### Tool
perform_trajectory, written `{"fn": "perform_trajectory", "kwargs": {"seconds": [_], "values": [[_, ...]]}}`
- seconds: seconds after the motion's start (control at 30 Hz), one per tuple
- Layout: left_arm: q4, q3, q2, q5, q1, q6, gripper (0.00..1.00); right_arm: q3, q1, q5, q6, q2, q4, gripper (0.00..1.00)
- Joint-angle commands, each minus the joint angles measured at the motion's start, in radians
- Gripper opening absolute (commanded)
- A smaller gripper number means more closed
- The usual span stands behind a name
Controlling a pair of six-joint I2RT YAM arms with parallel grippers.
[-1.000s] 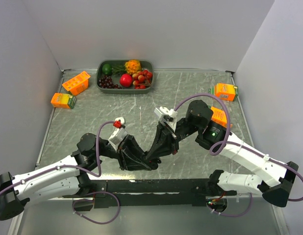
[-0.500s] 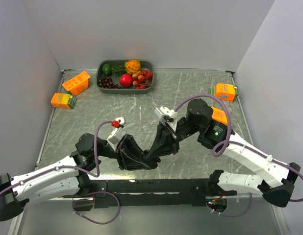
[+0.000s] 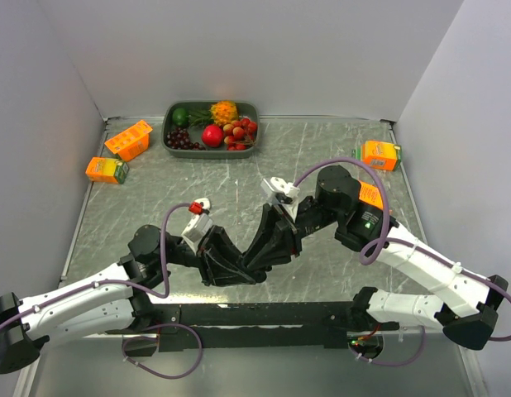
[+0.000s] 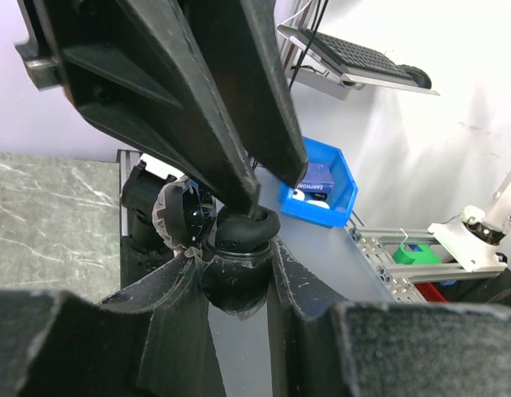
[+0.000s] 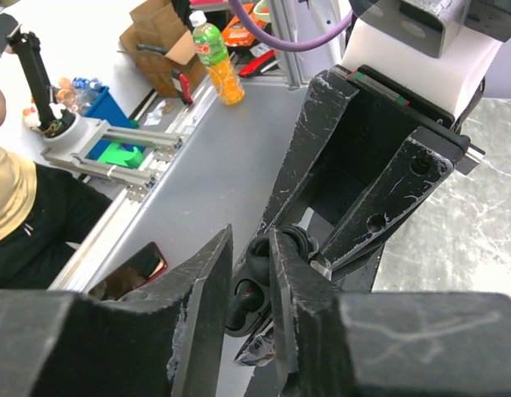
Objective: Insert the wireless bluetooth earbuds into the charging case
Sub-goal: Place the earbud in the charging case.
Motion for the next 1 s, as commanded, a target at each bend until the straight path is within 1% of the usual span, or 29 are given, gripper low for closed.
{"fn": "perform_trajectory", "kwargs": {"seconds": [0.0, 0.13, 0.33, 0.47, 0.6, 0.9, 0.97], "values": [[0.095, 0.052, -0.026, 0.024, -0.009, 0.025, 0.01, 0.035, -0.003, 0.082, -0.033, 0.003, -0.038, 0.36], [0.089, 0.049, -0.028, 0.022, -0.009, 0.029, 0.01, 0.050, -0.003, 0.099, -0.031, -0.005, -0.045, 0.43], [0.072, 0.040, -0.039, 0.011, -0.009, 0.043, 0.01, 0.067, -0.010, 0.142, -0.028, -0.017, -0.055, 0.47], [0.029, 0.028, -0.063, -0.035, -0.009, 0.078, 0.01, 0.078, -0.016, 0.223, -0.019, -0.063, -0.055, 0.48], [-0.012, 0.011, -0.094, -0.082, -0.010, 0.109, 0.01, 0.125, -0.016, 0.312, -0.043, -0.090, -0.128, 0.50], [-0.031, -0.014, -0.128, -0.134, -0.009, 0.129, 0.01, 0.148, -0.018, 0.359, -0.053, -0.126, -0.185, 0.52], [-0.046, -0.015, -0.134, -0.168, -0.009, 0.138, 0.01, 0.171, 0.008, 0.386, -0.068, -0.117, -0.226, 0.52]]}}
